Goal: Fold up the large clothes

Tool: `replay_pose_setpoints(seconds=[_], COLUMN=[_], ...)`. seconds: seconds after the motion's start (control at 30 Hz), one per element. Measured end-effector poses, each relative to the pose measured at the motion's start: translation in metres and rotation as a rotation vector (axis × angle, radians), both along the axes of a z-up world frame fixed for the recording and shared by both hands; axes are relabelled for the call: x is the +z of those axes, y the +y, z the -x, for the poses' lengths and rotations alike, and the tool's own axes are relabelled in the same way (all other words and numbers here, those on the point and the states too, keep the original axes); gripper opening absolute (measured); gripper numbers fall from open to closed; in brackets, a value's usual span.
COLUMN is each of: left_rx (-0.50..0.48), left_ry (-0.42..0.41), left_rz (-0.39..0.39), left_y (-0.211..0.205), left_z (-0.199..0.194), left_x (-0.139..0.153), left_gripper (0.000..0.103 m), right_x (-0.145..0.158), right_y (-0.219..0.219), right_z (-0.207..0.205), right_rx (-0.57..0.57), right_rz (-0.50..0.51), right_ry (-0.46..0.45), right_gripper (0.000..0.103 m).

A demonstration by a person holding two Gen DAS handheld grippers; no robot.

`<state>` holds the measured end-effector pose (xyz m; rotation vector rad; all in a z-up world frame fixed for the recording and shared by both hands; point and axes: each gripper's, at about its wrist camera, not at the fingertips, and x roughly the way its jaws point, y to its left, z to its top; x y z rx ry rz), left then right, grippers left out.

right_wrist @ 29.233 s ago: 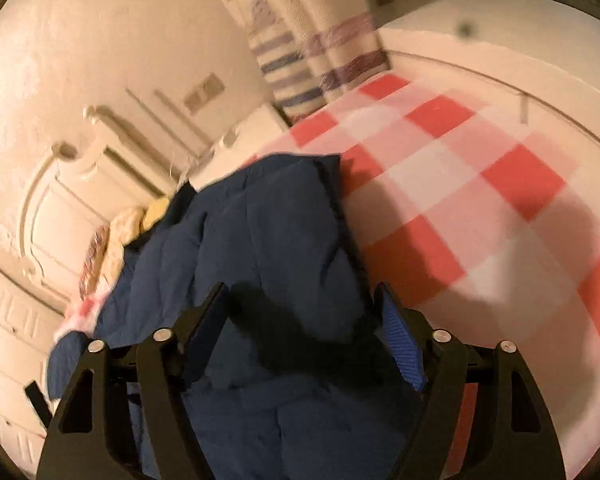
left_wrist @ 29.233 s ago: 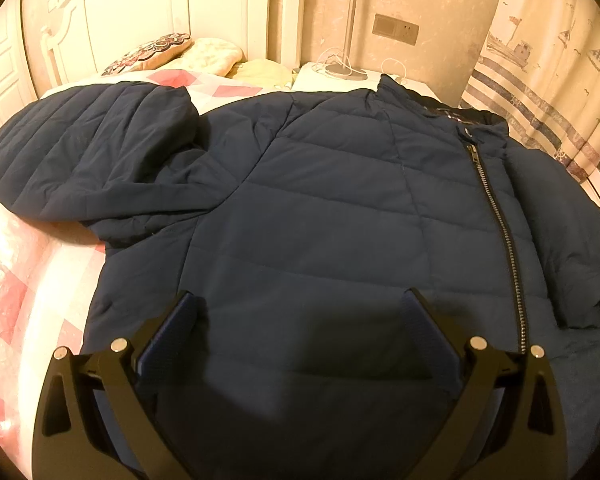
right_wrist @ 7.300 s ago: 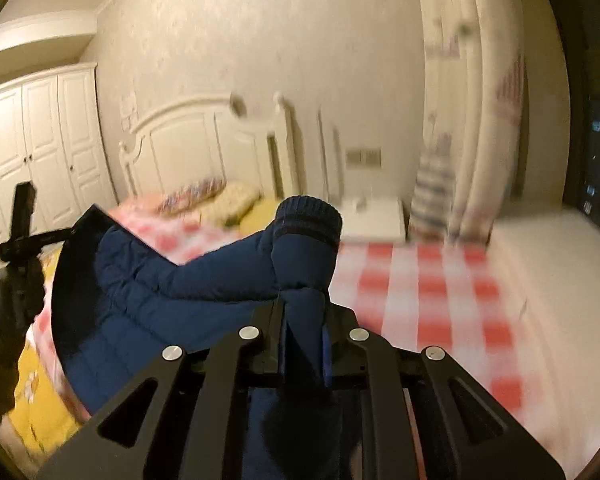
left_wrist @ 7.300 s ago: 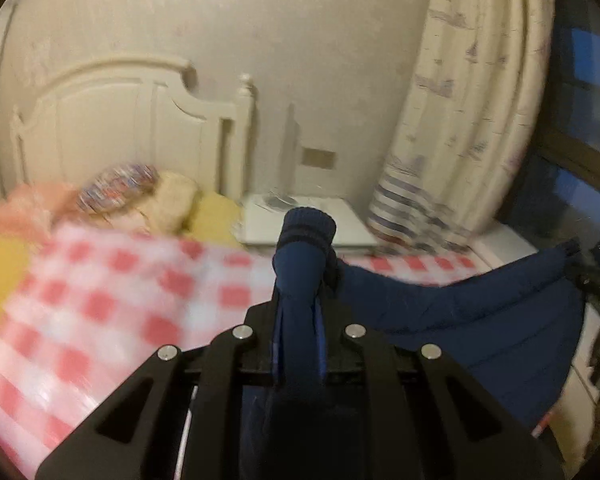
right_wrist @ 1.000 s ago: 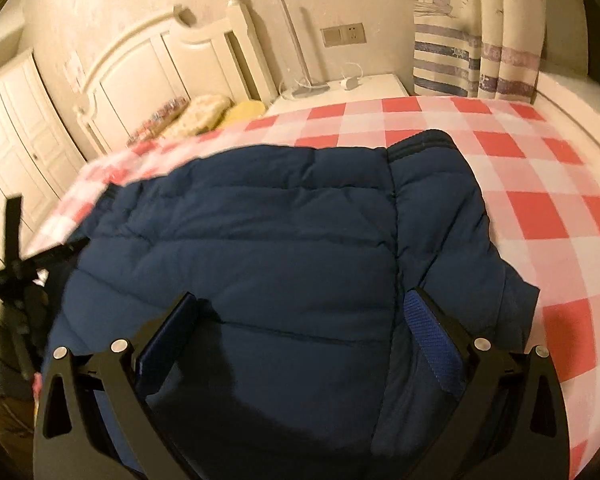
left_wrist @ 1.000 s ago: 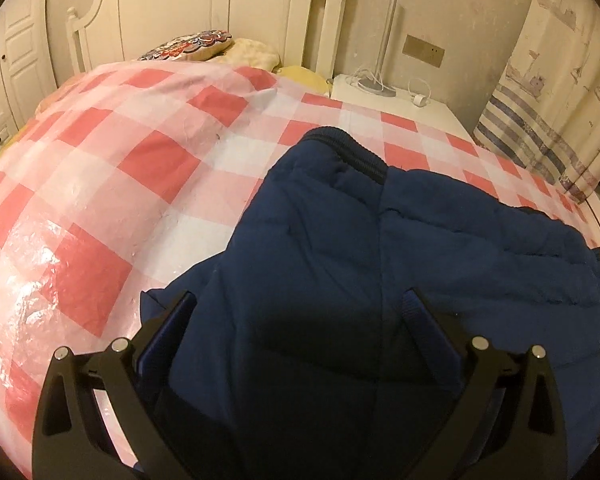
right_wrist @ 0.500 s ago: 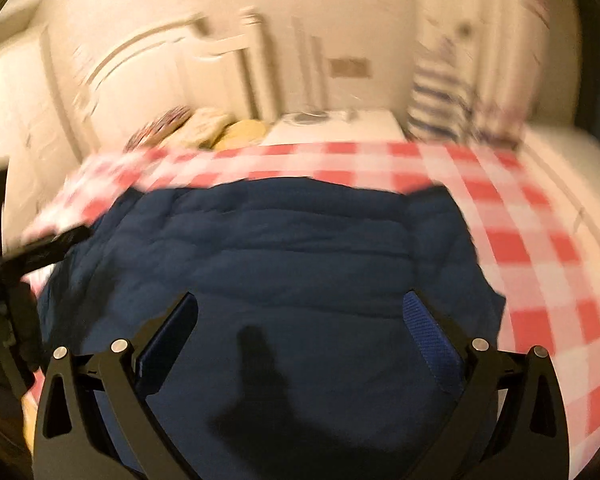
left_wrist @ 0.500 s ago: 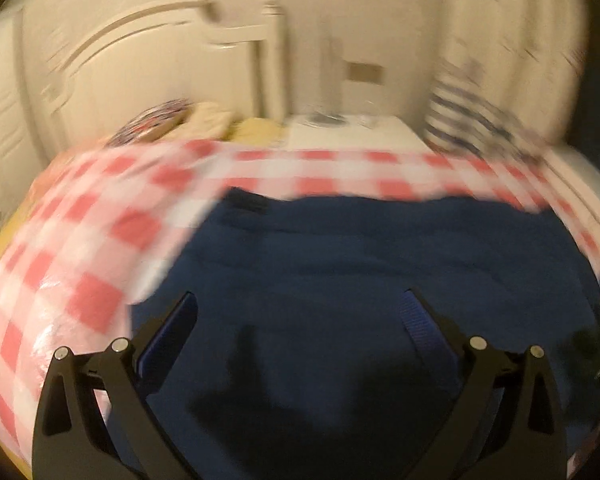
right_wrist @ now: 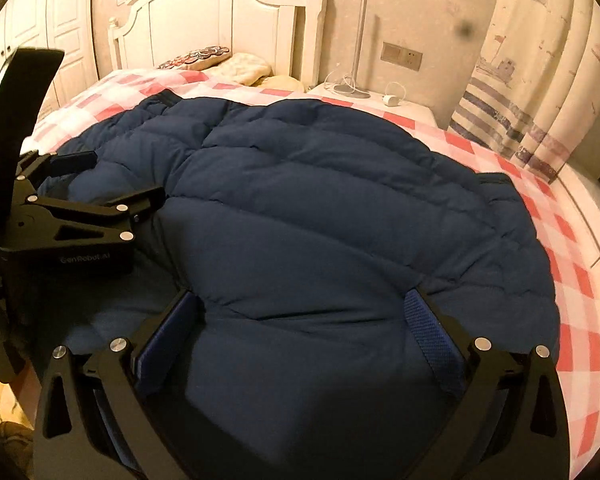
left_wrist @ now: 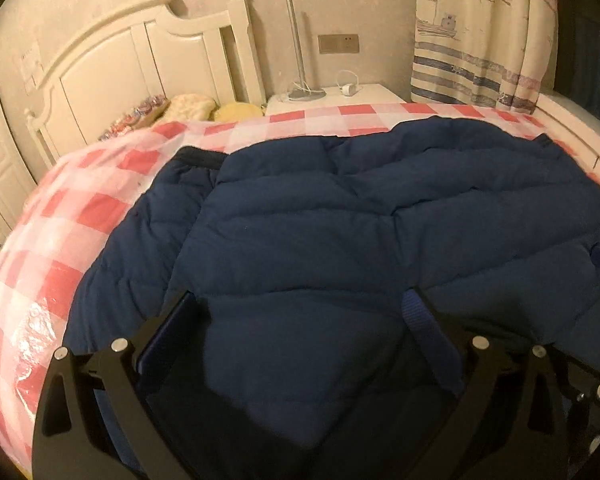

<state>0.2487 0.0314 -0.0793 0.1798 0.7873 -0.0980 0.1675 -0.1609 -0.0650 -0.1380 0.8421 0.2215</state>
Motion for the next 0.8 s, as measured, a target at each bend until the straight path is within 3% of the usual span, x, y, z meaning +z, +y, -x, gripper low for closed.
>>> replay_pose_setpoints(seconds=[0.13, 0.23, 0.33, 0.4, 0.5, 0.67, 0.73, 0.8], left_rx=[0.064, 0.163, 0.139, 0.135, 0.140, 0.132, 0.134, 0.136], left_ry=[-0.033, -0.028, -0.020, -0.030, -0.028, -0.017, -0.020, -0.022], left_rz=[0.067, 0.060, 0.111, 0.066, 0.011, 0.062, 0.052, 0.049], left_y=[0.040, 0.079, 0.102, 0.097, 0.090, 0.096, 0.094, 0.093], left_z=[0.022, 0.026, 0.027, 0.027, 0.023, 0.022, 0.023, 0.024], left_x=[0.016, 0.012, -0.003, -0.005, -0.006, -0.007, -0.007, -0.008], left_gripper=[0.101, 0.101, 0.101, 0.101, 0.101, 0.101, 0.101, 0.101], right_x=[0.021, 0.030, 0.008, -0.006, -0.007, -0.004, 0.013, 0.032], right_y=[-0.011, -0.047, -0.079, -0.096, -0.093, -0.089, -0.074, -0.054], right_z=[0.016, 0.031, 0.033, 0.036, 0.032, 0.037, 0.047, 0.061], right_rx=[-0.022, -0.096, -0.152, -0.127, -0.128, -0.167, -0.225, -0.161], right_rz=[-0.001, -0.042, -0.060, -0.181, -0.158, -0.138, -0.066, -0.075], right_ry=[-0.031, -0.060, -0.001, -0.016, 0.006, 0.022, -0.020, -0.108], right_gripper=[0.098, 0.098, 0.098, 0.099, 0.099, 0.098, 0.098, 0.098])
